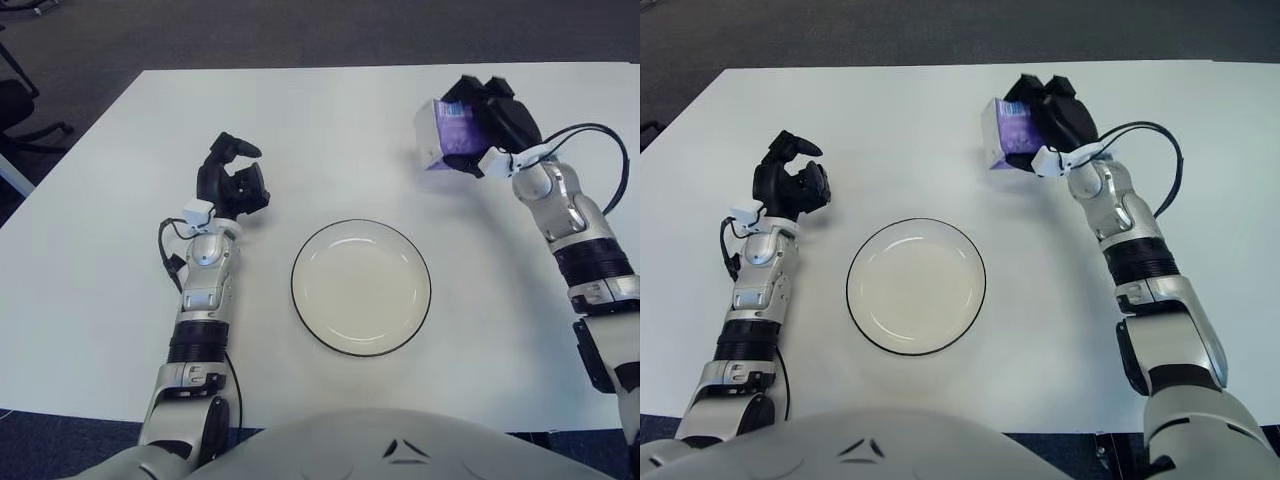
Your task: Put the tissue paper into the plate.
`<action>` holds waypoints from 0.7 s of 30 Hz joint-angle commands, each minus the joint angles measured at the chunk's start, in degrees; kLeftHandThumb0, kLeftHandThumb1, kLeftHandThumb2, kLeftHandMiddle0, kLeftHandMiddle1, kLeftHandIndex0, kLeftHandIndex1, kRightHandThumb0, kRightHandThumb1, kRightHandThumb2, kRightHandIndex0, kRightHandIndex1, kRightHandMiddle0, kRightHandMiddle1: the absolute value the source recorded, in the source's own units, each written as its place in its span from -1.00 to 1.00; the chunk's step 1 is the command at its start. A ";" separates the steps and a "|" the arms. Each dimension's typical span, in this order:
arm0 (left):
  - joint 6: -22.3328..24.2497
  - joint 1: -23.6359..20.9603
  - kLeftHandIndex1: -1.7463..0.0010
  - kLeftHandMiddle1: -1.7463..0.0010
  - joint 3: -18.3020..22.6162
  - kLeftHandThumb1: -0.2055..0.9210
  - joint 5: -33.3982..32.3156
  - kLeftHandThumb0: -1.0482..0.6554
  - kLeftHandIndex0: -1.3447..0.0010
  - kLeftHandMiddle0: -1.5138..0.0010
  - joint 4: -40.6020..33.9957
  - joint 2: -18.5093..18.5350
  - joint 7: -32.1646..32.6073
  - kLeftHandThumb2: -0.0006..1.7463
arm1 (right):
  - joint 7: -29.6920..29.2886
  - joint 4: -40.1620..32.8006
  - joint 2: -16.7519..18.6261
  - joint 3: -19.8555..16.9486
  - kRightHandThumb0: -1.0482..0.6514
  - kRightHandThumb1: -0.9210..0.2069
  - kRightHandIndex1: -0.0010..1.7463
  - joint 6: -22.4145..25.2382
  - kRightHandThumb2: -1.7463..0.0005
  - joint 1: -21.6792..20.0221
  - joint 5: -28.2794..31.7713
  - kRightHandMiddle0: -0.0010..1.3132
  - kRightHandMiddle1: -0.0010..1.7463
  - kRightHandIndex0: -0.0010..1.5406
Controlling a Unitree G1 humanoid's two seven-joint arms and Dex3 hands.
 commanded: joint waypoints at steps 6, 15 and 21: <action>0.94 9.91 -1.00 -1.00 -0.19 0.14 0.93 -0.29 0.23 -0.72 6.36 -3.68 1.46 0.34 | 5.34 -12.93 3.45 -1.21 0.23 0.44 0.94 1.57 -0.77 0.71 3.84 -0.19 1.00 0.02; 0.72 9.19 -1.00 -1.00 0.00 0.14 1.40 -0.29 0.22 -0.71 7.62 -3.37 1.36 0.34 | 10.42 -18.34 6.19 0.15 0.23 0.41 0.99 -0.67 -0.77 0.62 6.19 -0.20 1.00 -0.03; 0.71 9.01 -1.00 -1.00 0.04 0.14 1.52 -0.29 0.23 -0.71 7.81 -3.49 1.39 0.34 | 11.96 -19.53 7.77 1.02 0.23 0.61 1.00 -3.50 -0.91 0.94 6.18 -0.05 1.00 0.07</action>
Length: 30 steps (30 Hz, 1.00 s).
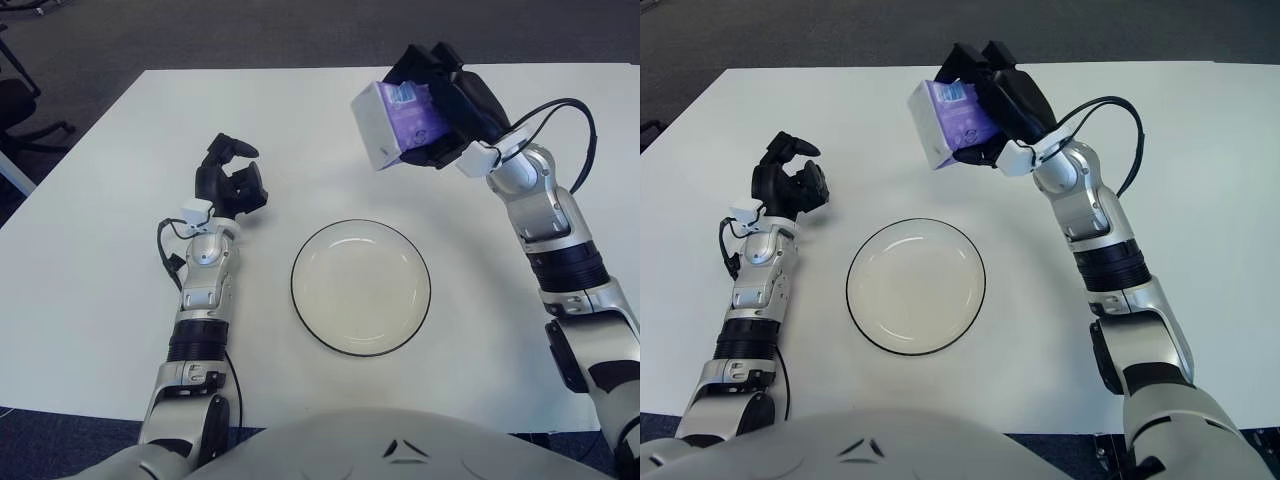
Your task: Put the tissue paper into the plate.
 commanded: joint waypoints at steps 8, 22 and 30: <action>0.32 9.21 -1.00 -1.00 -0.42 0.15 0.91 -0.29 0.23 -0.71 7.41 -3.78 0.95 0.33 | 10.82 -9.57 0.43 1.56 0.23 0.62 1.00 1.18 -0.92 3.91 7.37 -0.05 1.00 0.08; 1.00 9.10 -1.00 -1.00 -0.44 0.12 1.49 -0.29 0.21 -0.70 7.35 -3.99 1.71 0.35 | 19.38 -10.92 1.08 4.47 0.23 0.64 1.00 -6.99 -0.93 6.19 12.58 -0.04 1.00 0.09; 1.74 7.88 -1.00 -1.00 -0.27 0.09 2.12 -0.30 0.19 -0.71 10.07 -3.76 2.37 0.38 | 25.09 -11.37 -0.19 6.68 0.23 0.76 1.00 -8.19 -1.00 6.58 15.97 0.08 0.96 0.14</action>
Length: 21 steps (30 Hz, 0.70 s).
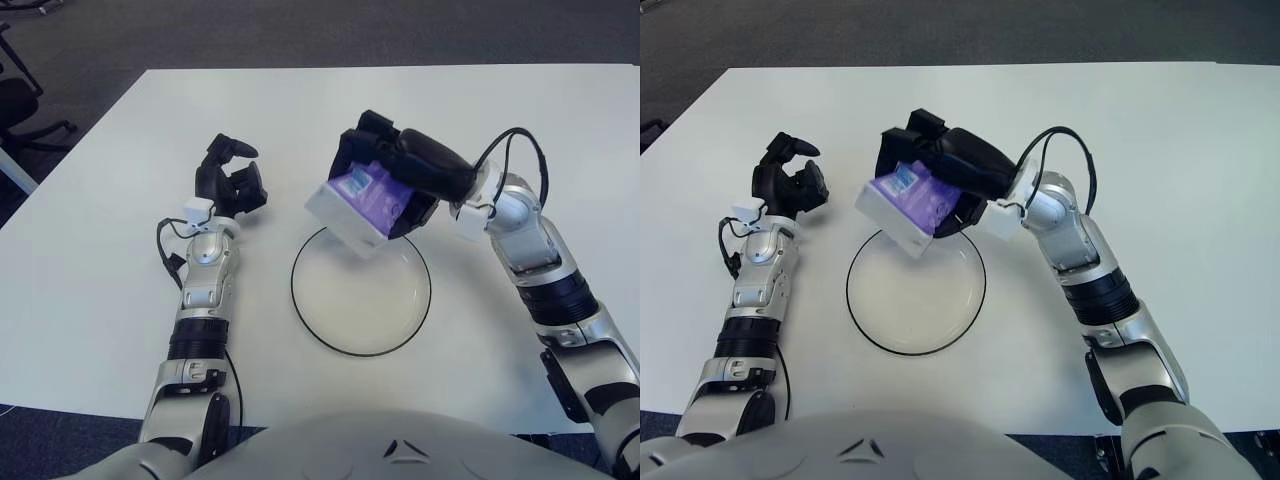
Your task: Put the tissue paper into the plate.
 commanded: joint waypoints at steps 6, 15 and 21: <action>0.27 7.55 -1.00 -1.00 -0.29 0.06 0.91 -0.31 0.17 -0.73 10.19 -3.50 1.03 0.40 | 10.31 -4.03 -2.28 1.97 0.23 0.61 1.00 3.00 -0.91 -0.33 8.55 -0.05 0.99 0.07; -3.06 7.62 -1.00 -1.00 -0.94 0.03 3.61 -0.31 0.15 -0.73 10.25 -3.49 2.92 0.42 | 17.08 -2.73 -3.70 2.95 0.23 0.53 0.94 1.06 -0.83 -1.71 10.70 -0.10 1.00 0.05; -2.79 8.19 -1.00 -1.00 -1.27 0.03 4.75 -0.31 0.15 -0.72 8.73 -4.06 4.06 0.42 | 18.29 -2.14 -3.84 2.67 0.23 0.53 0.94 -0.41 -0.83 -1.66 9.56 -0.10 1.00 0.04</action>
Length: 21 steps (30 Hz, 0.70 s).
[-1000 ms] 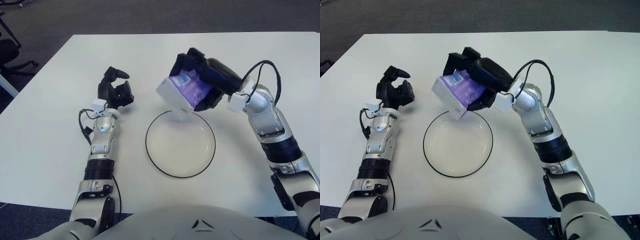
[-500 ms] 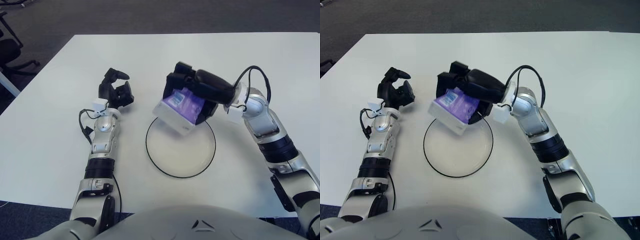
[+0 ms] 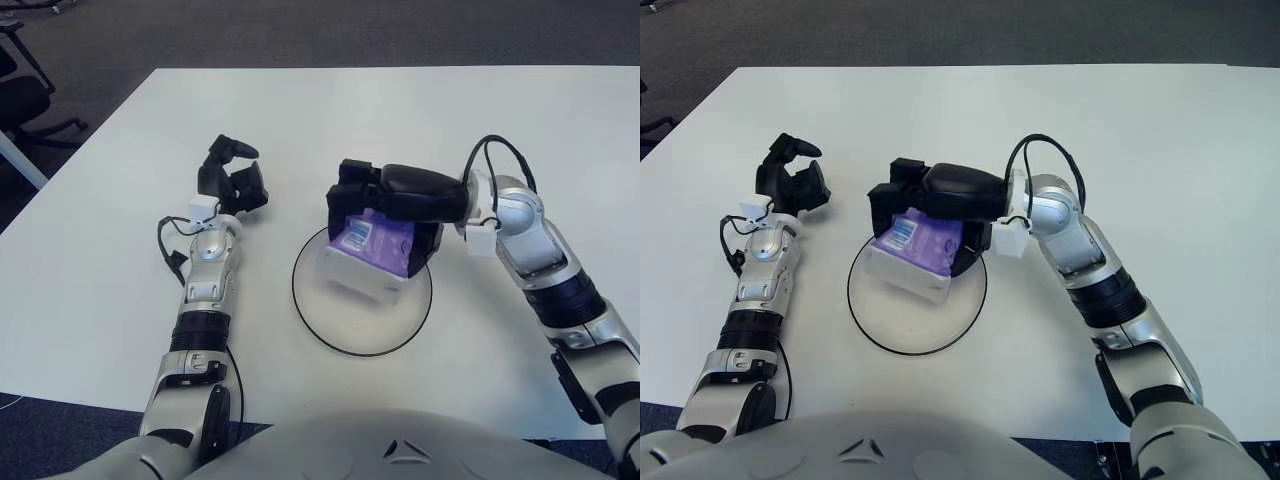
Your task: Put the tissue paper into the plate.
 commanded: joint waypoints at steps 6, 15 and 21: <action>0.77 10.16 -1.00 -1.00 -1.32 0.04 1.44 -0.31 0.16 -0.70 3.89 -4.81 2.38 0.42 | 2.05 -0.54 0.04 -0.18 0.23 0.48 0.95 0.86 -0.80 -0.29 2.96 -0.12 1.00 0.01; 4.16 11.17 -1.00 -1.00 -1.99 0.04 1.56 -0.31 0.16 -0.69 -0.23 -5.61 3.48 0.41 | 2.93 -2.12 0.00 0.03 0.23 0.07 1.00 4.81 -0.50 -0.38 2.81 -0.35 0.94 -0.22; 6.85 11.50 -1.00 -1.00 -2.15 0.03 1.32 -0.31 0.15 -0.69 -1.99 -5.74 4.22 0.42 | 6.06 -0.02 -0.58 1.05 -0.11 -0.15 0.24 0.48 -0.11 -2.49 3.00 -0.90 0.44 -0.72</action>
